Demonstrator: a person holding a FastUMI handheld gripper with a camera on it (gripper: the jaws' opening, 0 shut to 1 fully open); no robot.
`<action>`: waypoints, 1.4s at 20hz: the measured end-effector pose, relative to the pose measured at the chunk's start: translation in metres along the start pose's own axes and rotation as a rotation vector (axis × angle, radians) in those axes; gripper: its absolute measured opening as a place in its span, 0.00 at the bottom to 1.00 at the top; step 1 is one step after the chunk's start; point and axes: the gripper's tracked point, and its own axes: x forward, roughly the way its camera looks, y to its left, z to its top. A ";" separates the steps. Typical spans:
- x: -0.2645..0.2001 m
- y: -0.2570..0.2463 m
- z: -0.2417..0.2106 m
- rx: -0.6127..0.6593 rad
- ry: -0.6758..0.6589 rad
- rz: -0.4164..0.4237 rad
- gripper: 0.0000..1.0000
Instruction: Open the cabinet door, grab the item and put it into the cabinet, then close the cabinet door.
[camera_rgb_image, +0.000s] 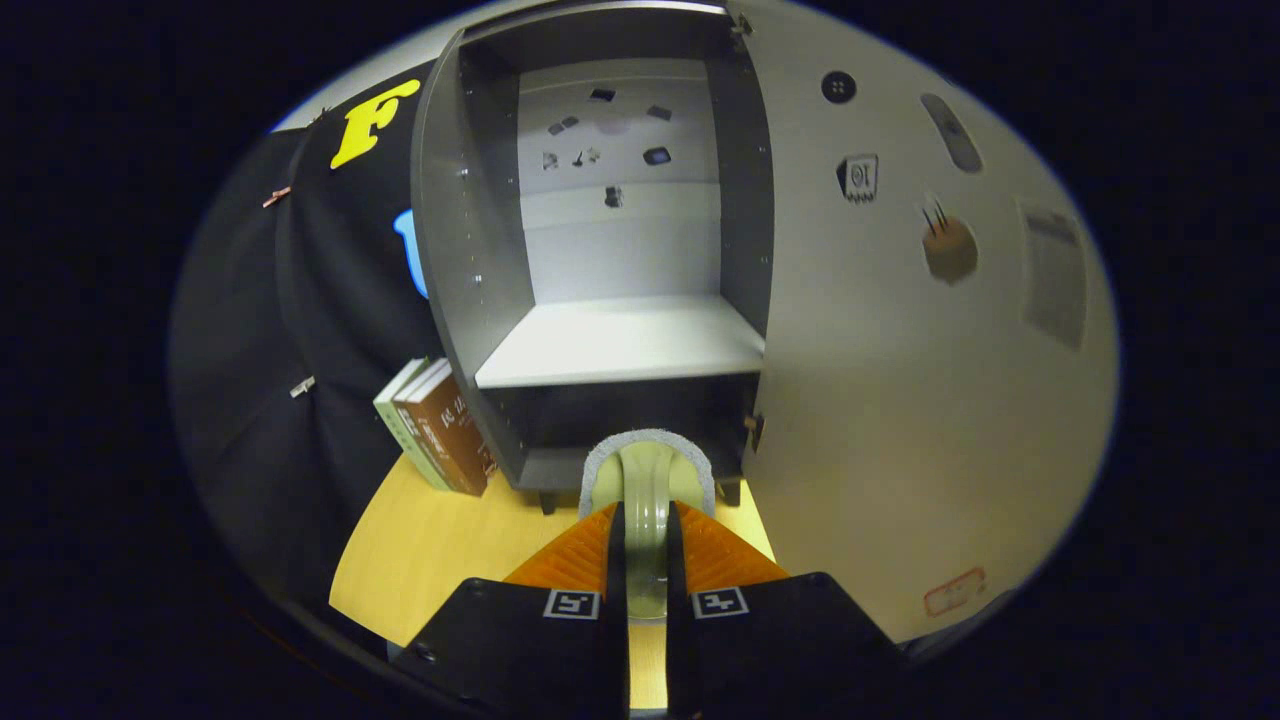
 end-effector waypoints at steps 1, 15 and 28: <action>0.004 0.002 0.015 -0.005 -0.018 0.002 0.19; 0.136 0.028 0.128 0.015 -0.081 0.005 0.19; 0.250 0.029 0.124 0.123 0.027 -0.046 0.19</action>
